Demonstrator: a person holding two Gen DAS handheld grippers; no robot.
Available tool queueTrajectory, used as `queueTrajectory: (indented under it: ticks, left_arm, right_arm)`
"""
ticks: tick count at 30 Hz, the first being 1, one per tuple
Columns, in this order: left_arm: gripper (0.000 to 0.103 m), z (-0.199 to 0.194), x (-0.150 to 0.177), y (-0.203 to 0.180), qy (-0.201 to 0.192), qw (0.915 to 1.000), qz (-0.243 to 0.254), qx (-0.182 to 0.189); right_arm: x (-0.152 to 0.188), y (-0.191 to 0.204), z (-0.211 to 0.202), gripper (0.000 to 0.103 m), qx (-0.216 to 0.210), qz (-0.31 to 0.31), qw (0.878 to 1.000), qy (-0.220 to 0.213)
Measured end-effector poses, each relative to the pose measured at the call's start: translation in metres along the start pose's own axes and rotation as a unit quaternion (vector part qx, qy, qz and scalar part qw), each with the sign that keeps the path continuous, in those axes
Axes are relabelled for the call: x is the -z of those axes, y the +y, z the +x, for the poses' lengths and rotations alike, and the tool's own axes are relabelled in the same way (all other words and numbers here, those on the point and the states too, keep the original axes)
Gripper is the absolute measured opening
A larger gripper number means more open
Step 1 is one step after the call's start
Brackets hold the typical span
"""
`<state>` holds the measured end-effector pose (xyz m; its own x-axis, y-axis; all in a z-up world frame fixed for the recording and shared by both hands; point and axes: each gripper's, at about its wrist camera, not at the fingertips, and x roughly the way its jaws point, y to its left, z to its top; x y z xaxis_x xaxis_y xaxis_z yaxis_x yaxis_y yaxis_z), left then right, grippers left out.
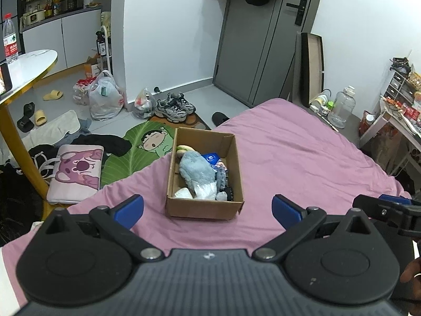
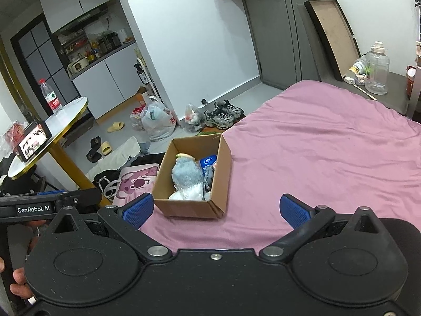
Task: Organize soft objects
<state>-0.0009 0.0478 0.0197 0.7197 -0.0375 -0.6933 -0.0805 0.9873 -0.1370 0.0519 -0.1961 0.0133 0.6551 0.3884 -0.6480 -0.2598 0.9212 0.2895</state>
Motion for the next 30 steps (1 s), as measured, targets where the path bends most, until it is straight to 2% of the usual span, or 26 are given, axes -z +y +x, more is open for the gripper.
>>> queueTrajectory:
  ticks: [16, 30]
  left_arm:
    - [0.103, -0.011, 0.025, -0.005, 0.002, 0.9999, 0.010, 0.000]
    - [0.103, -0.015, 0.029, -0.007, 0.001, 0.9999, 0.012, 0.007]
  right_arm:
    - [0.023, 0.000, -0.010, 0.103, 0.008, -0.002, 1.000, 0.009]
    - [0.021, 0.003, -0.020, 0.103, 0.006, -0.006, 1.000, 0.002]
